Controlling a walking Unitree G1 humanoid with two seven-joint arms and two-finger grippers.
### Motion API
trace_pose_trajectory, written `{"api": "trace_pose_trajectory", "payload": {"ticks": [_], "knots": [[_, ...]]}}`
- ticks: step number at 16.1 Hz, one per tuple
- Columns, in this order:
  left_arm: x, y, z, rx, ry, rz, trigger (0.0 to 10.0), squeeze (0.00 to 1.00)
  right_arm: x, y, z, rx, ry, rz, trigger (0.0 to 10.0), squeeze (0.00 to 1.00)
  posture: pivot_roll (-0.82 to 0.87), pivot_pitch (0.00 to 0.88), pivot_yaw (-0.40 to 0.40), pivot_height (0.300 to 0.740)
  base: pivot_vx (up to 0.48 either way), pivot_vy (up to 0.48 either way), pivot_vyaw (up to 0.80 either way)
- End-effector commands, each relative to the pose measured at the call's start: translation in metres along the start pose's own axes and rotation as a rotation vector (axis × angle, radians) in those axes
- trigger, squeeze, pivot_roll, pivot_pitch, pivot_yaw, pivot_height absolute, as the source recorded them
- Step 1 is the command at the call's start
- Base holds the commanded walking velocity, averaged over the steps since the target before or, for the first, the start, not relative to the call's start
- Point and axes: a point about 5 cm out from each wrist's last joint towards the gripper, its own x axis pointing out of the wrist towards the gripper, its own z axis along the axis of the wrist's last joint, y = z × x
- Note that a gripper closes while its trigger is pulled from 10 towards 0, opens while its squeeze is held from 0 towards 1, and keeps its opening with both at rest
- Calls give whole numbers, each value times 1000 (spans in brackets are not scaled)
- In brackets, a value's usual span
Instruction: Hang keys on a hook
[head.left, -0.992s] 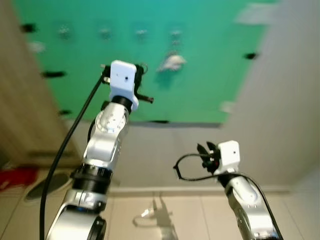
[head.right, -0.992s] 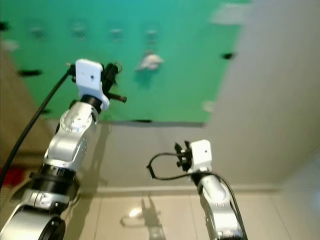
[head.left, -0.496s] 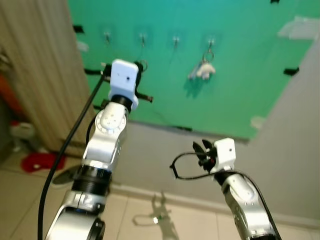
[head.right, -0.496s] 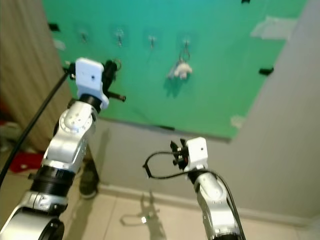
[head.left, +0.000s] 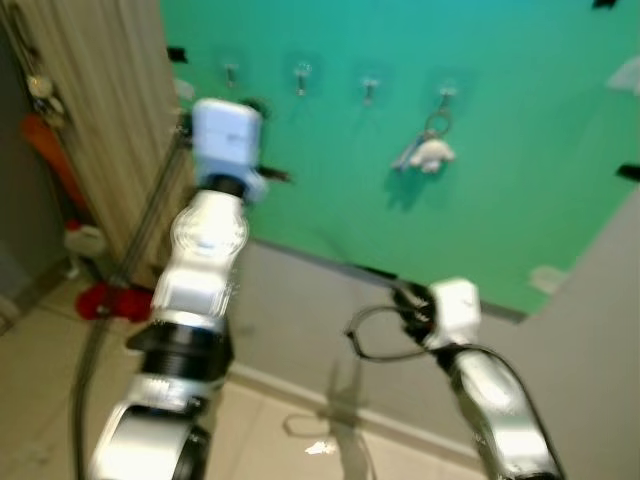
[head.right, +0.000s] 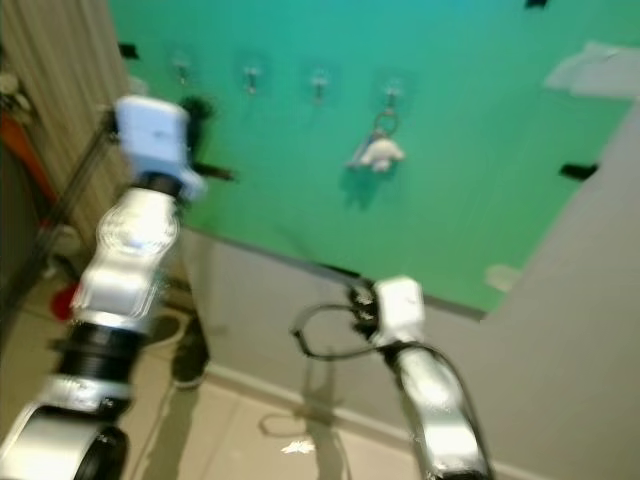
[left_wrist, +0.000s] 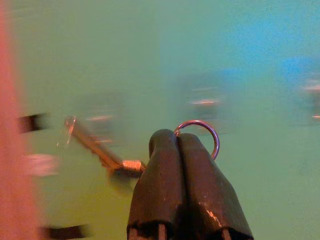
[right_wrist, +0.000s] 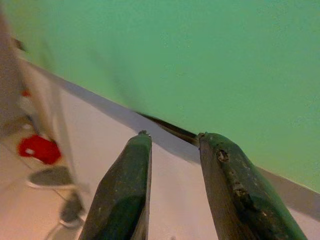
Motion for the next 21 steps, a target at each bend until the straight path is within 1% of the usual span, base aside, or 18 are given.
{"api": "trace_pose_trajectory", "payload": {"ticks": [1,2,4,5,6,8,11,13,15,17,18,21], "knots": [[4,6,10,22,-41,12,10000,0,1,2,3,5,-2,8,10000,0,-59,0,-51,740,0,0,0],[9,7,9,59,-43,4,10000,0,2,3,4,4,-3,13,10000,0,-60,0,-55,740,0,0,0],[13,9,8,78,-38,5,10000,0,1,3,4,3,-3,17,10000,0,-62,0,-60,740,0,0,0],[23,11,5,107,-34,10,10000,0,-1,4,4,0,-1,27,10000,0,-73,0,-62,740,0,0,0],[29,13,4,126,-31,15,10000,0,-3,5,4,-1,0,30,10000,0,-81,0,-61,740,0,0,0],[39,14,-1,163,-6,24,10000,0,-10,5,2,-3,8,31,10000,0,-111,0,-53,740,0,0,0],[48,15,-6,188,18,17,10000,0,-24,5,0,-13,13,5,10000,0,-190,0,-13,740,0,0,0],[51,18,-4,203,15,25,10000,0,-30,3,0,-12,13,-19,10000,0,-213,0,1,740,0,0,0],[55,23,0,222,2,61,10000,0,-37,2,-2,-6,17,-45,10000,0,-239,0,17,740,0,0,0],[59,24,4,237,-19,78,10000,0,-42,3,-2,-3,24,-54,10000,0,-248,0,23,740,0,0,0],[59,24,4,240,-23,82,10000,0,-44,3,-3,-1,29,-61,10000,0,-251,0,24,740,0,0,0],[58,23,-2,245,6,96,10000,0,-45,3,-2,1,32,-68,10000,0,-258,0,27,740,0,0,0]]}}
